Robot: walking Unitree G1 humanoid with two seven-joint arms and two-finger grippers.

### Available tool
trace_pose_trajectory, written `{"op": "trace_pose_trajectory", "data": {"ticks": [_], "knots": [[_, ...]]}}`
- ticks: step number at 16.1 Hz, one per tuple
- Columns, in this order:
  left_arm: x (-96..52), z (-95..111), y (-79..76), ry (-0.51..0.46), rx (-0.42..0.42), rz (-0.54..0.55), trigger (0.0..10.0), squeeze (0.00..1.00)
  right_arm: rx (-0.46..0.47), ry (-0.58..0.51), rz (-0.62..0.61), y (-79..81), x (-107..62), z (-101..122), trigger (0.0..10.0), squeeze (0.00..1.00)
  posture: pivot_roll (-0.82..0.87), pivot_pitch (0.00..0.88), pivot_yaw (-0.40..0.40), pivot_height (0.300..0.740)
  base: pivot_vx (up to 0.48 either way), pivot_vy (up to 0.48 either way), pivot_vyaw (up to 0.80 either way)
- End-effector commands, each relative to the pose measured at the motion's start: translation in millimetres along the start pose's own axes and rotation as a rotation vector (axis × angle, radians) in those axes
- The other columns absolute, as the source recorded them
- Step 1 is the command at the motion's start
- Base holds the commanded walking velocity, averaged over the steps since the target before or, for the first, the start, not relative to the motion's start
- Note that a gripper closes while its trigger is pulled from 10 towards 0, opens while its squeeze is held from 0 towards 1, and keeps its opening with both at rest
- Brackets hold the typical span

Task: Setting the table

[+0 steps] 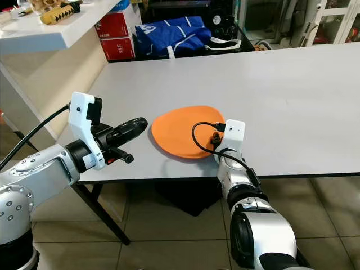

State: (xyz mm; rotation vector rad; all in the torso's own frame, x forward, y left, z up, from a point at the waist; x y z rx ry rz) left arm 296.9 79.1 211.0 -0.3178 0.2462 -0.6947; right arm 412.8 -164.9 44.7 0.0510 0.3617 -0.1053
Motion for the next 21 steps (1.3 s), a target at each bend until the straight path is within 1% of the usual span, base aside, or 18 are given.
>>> {"op": "trace_pose_trajectory", "data": {"ticks": [1,3,5,8,15,20,21], "knots": [[-1.7,5.4,0.1,-0.009,0.017,0.007,10.0,0.00,-0.027,0.178,-0.014,-1.9,-9.7,-51.4,10.0,1.00,-0.05,0.005,0.172,0.736,0.000,0.000,0.00],[-1.7,5.7,0.3,-0.010,0.020,0.008,10.0,0.00,-0.049,0.156,-0.017,-2.2,-8.4,-46.1,10.0,1.00,-0.05,0.005,0.172,0.736,0.000,0.000,0.00],[-2.1,5.4,0.4,-0.010,0.022,0.010,10.0,0.00,-0.105,0.095,-0.028,-3.4,-5.5,-31.6,10.0,1.00,-0.05,0.006,0.169,0.736,0.000,0.000,0.00],[-1.6,4.6,0.4,-0.010,0.022,0.010,10.0,0.00,-0.180,0.028,-0.042,-3.2,-4.0,-18.0,10.0,1.00,-0.05,0.007,0.168,0.736,0.000,0.000,0.00],[0.2,4.1,0.0,-0.010,0.030,0.007,10.0,0.00,-0.199,-0.015,-0.060,-2.6,-3.0,-7.8,10.0,1.00,-0.06,0.007,0.166,0.736,0.000,0.000,0.00],[1.0,4.2,-0.8,-0.017,0.033,0.006,10.0,0.00,-0.261,-0.090,-0.101,-6.0,-2.1,10.1,10.0,1.00,-0.06,0.006,0.164,0.736,0.000,0.000,0.00],[1.0,4.1,-0.9,-0.017,0.034,0.005,10.0,0.00,-0.277,-0.104,-0.110,-6.7,-2.1,13.5,10.0,0.98,-0.06,0.006,0.164,0.736,0.000,0.000,0.00]]}}
Point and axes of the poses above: a point about 5 cm out from each wrist's last joint towards the gripper, its own x axis pointing out of the wrist towards the gripper, its own z axis along the axis of the wrist's last joint, y = z × x, the point moved 6 cm from there along x, pointing out of the wrist towards the gripper, and after that the axes turned 3 degrees about -x, right-handed, at the moved point
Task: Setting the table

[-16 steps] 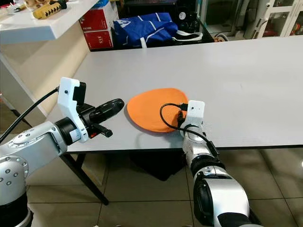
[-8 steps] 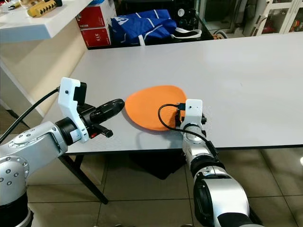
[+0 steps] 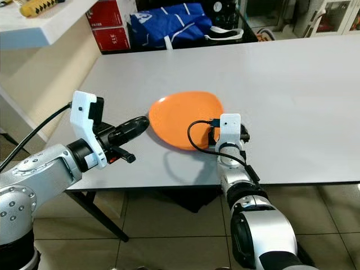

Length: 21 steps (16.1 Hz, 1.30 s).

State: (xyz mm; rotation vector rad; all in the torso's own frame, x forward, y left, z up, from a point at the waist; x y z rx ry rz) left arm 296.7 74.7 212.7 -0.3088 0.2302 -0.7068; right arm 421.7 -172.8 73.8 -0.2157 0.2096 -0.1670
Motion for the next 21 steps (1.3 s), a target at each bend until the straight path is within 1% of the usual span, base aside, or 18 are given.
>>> {"op": "trace_pose_trajectory", "data": {"ticks": [1,2,6,9,10,17,20,21], "knots": [[-1.6,3.4,3.1,-0.007,0.019,0.018,10.0,0.00,-0.041,0.056,0.005,3.2,-3.6,-16.1,10.0,0.98,-0.06,0.006,0.164,0.736,0.000,0.000,0.00],[-1.4,3.3,3.1,-0.008,0.019,0.018,10.0,0.00,-0.046,0.050,0.008,4.1,-3.7,-15.0,10.0,0.00,-0.06,0.006,0.164,0.736,0.000,0.000,0.00],[0.2,3.3,2.1,-0.015,0.018,0.015,10.0,0.00,-0.062,0.019,0.012,6.7,-3.8,-9.8,10.0,0.00,-0.07,0.006,0.158,0.736,0.000,0.000,0.00],[0.4,4.1,1.8,-0.019,0.021,0.016,10.0,0.00,-0.068,-0.029,0.014,9.4,-2.6,1.9,10.0,0.00,-0.07,0.004,0.156,0.736,0.000,0.000,0.00],[0.7,4.3,2.3,-0.022,0.021,0.019,10.0,0.00,-0.065,-0.057,0.019,12.4,-2.0,9.8,10.0,0.00,-0.07,0.003,0.154,0.736,0.000,0.000,0.00],[1.4,5.4,2.5,-0.031,0.017,0.019,10.0,0.00,-0.053,-0.103,0.034,18.7,-1.1,24.7,10.0,0.00,-0.08,0.000,0.141,0.736,0.000,0.000,0.00],[3.7,7.5,3.7,-0.044,0.018,0.023,10.0,0.00,-0.035,-0.141,0.018,14.9,-1.9,31.9,10.0,0.00,-0.10,0.000,0.137,0.736,0.000,0.000,0.00],[4.8,8.1,4.5,-0.049,0.019,0.026,10.0,0.00,-0.030,-0.174,0.013,13.2,-2.1,39.4,10.0,0.00,-0.10,0.000,0.136,0.736,0.000,0.000,0.00]]}}
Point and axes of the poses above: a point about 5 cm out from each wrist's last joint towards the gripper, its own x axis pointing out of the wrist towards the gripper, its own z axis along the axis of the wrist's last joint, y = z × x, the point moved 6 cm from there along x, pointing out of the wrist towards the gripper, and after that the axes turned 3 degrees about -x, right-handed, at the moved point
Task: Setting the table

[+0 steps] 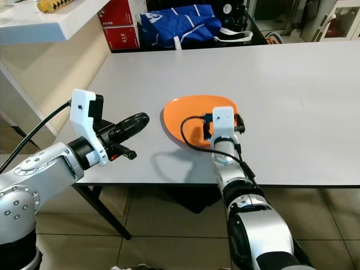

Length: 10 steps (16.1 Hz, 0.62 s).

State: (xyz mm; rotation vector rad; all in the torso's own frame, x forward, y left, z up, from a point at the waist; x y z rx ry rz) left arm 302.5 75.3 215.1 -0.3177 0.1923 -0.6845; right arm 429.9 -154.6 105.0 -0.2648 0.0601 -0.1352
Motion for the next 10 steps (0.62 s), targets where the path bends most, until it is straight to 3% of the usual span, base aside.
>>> {"op": "trace_pose_trajectory", "data": {"ticks": [1,4,7,9,10], "knots": [[2.7,4.4,2.4,-0.016,0.012,0.014,10.0,0.00,0.010,-0.067,-0.006,-1.0,1.0,15.6,10.0,0.00,-0.11,0.000,0.134,0.736,0.000,0.000,0.00],[6.2,7.1,3.1,-0.045,-0.006,0.016,10.0,0.00,0.009,-0.187,-0.013,-5.2,-1.1,43.2,10.0,0.00,-0.12,0.000,0.129,0.736,0.000,0.000,0.00],[7.3,5.6,3.9,-0.045,-0.006,0.018,10.0,0.00,0.000,-0.234,-0.006,-6.7,-7.7,51.8,10.0,0.00,-0.13,0.000,0.125,0.736,0.000,0.000,0.00],[3.9,5.7,15.8,-0.082,0.003,0.082,10.0,0.00,-0.005,-0.262,0.026,-14.1,-31.5,49.4,10.0,0.00,-0.15,0.000,0.118,0.736,0.000,0.000,0.00],[3.5,5.6,18.9,-0.090,0.012,0.100,10.0,0.00,-0.002,-0.264,0.034,-15.3,-35.7,48.7,10.0,0.00,-0.16,0.000,0.113,0.736,0.000,0.000,0.00]]}}
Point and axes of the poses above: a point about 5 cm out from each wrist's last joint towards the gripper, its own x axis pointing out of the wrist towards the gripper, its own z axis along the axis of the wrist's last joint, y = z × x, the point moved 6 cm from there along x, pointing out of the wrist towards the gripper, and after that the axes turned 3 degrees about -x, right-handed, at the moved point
